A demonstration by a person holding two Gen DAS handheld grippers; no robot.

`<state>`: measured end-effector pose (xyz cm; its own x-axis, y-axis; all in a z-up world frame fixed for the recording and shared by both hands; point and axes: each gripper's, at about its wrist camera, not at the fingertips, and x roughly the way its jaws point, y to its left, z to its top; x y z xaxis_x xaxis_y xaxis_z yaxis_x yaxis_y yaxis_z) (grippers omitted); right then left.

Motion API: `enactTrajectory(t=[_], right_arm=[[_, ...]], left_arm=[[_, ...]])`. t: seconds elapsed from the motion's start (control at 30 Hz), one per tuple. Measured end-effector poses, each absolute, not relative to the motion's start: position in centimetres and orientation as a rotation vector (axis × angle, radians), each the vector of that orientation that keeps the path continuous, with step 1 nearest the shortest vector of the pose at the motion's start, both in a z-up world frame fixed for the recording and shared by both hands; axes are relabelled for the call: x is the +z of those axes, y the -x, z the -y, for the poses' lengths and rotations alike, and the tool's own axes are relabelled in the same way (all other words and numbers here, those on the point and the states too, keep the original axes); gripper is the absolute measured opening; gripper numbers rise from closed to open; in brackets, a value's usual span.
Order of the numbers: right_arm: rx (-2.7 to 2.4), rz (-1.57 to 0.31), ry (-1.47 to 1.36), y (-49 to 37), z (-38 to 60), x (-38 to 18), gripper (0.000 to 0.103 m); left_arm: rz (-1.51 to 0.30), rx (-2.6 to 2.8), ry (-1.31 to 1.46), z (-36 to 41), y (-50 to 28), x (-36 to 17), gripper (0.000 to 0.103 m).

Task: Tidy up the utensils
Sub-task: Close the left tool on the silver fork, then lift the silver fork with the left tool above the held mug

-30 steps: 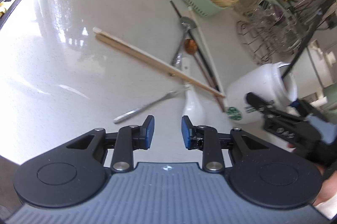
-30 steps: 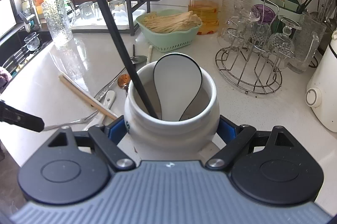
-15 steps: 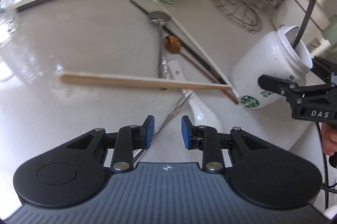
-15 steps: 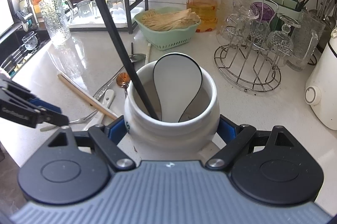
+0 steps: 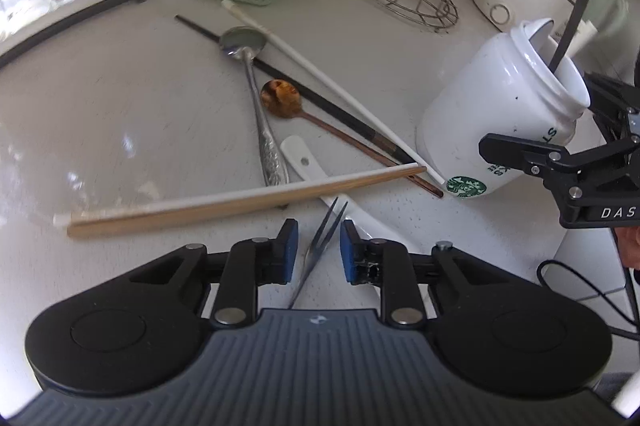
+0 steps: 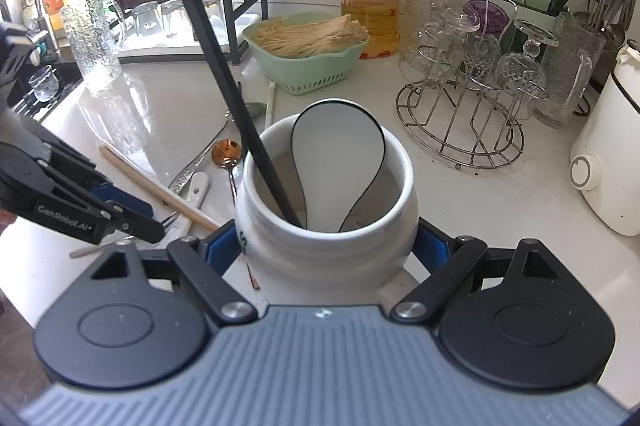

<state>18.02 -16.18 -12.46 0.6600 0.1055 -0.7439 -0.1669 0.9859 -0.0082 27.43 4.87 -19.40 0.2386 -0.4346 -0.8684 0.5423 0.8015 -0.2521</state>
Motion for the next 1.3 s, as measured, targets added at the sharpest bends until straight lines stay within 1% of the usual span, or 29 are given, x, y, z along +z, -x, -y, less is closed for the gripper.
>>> enactTrajectory(t=[0.17, 0.2, 0.23, 0.33, 0.5, 0.7, 1.07, 1.3], right_arm=[[0.142, -0.835, 0.083, -18.1, 16.0, -12.5, 0.091], [0.138, -0.834, 0.083, -18.0, 16.0, -12.5, 0.091], [0.134, -0.834, 0.081, -18.0, 15.9, -12.5, 0.091], [0.125, -0.830, 0.081, -18.0, 15.9, -12.5, 0.091], [0.116, -0.822, 0.081, -17.9, 15.8, -12.5, 0.091], [0.122, -0.828, 0.088, -18.0, 15.8, -12.5, 0.091], [0.178, -0.814, 0.109, -17.9, 16.2, -12.6, 0.091], [0.216, -0.773, 0.122, -17.4, 16.5, -12.8, 0.092]], left_arm=[[-1.146, -0.728, -0.167, -3.9, -27.8, -19.4, 0.024], [-1.144, -0.736, -0.180, -3.6, -27.8, -19.4, 0.022], [-1.145, -0.738, -0.187, -3.5, -27.7, -19.3, 0.016], [-1.151, -0.721, -0.187, -3.5, -27.9, -19.3, 0.010], [-1.142, -0.664, -0.172, -3.7, -27.9, -18.9, 0.009], [-1.122, -0.575, -0.097, -4.4, -27.2, -17.2, 0.009], [-1.066, -0.421, 0.029, -3.9, -23.8, -12.7, 0.009], [-1.009, -0.358, 0.061, -2.9, -21.5, -11.1, 0.009]])
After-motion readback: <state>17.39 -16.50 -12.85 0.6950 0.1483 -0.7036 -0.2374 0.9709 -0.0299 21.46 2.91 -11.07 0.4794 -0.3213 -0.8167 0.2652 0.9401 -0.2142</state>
